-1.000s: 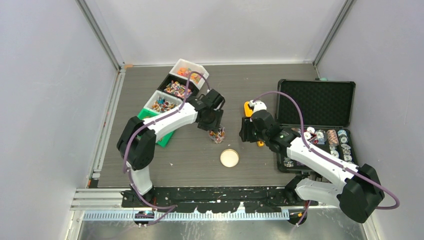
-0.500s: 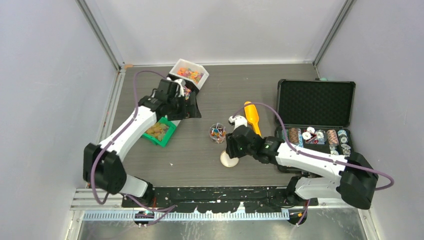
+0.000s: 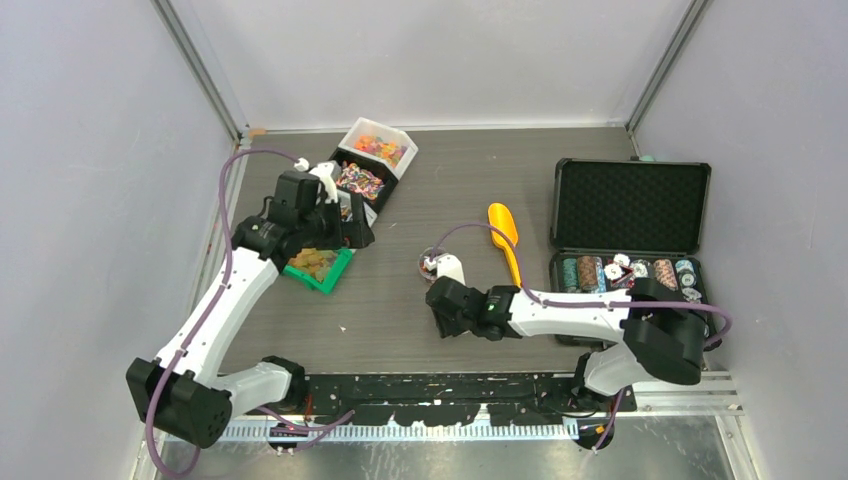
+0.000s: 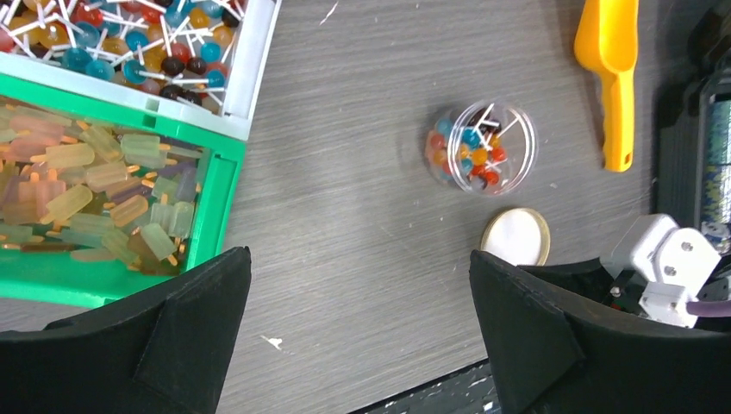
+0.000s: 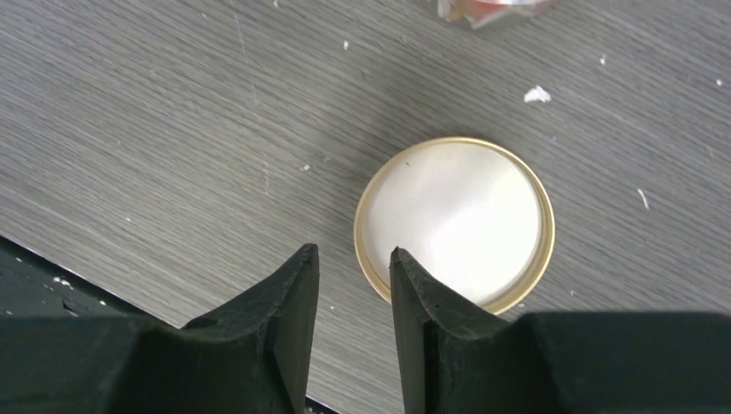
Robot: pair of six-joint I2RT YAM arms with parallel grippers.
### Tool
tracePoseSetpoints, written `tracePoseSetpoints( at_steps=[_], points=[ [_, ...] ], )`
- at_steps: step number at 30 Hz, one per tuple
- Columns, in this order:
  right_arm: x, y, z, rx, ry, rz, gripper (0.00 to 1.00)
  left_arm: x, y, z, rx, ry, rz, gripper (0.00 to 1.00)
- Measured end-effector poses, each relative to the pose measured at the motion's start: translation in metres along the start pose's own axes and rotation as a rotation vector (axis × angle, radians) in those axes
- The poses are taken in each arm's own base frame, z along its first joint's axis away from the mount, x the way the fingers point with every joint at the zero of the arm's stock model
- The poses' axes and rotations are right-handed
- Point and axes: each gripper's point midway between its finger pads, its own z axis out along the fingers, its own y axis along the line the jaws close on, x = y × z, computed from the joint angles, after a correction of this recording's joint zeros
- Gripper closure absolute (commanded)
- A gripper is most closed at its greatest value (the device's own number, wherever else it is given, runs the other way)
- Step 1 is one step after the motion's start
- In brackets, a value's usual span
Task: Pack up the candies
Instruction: Pick up the bottle lid at the center of the board.
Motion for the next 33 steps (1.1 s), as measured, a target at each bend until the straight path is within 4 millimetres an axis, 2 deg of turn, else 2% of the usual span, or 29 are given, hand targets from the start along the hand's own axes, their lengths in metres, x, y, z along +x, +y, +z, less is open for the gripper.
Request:
tracePoseSetpoints(
  at_steps=[5, 11, 22, 23, 26, 33],
  points=[
    [-0.007, 0.008, 0.008, 0.021, -0.008, -0.012, 0.64, 0.018, 0.008, 0.002, -0.012, 0.057, 0.05, 0.03],
    [-0.004, 0.007, 0.021, 0.071, 0.022, -0.038, 0.65, 0.037, 0.009, 0.006, 0.016, 0.114, 0.071, 0.04],
    [0.007, 0.0, 0.03, 0.112, 0.056, -0.063, 0.77, 0.031, 0.004, -0.009, 0.043, 0.057, 0.094, 0.04],
    [0.006, 0.001, 0.03, 0.111, 0.055, -0.063, 0.79, 0.031, 0.004, -0.01, 0.043, 0.051, 0.095, 0.04],
    [0.005, 0.002, 0.031, 0.108, 0.054, -0.063, 0.98, 0.03, 0.005, -0.014, 0.039, 0.036, 0.102, 0.03],
    [0.002, 0.009, 0.024, 0.067, 0.051, -0.055, 1.0, 0.027, 0.007, -0.019, 0.046, -0.03, 0.147, 0.02]
  ],
)
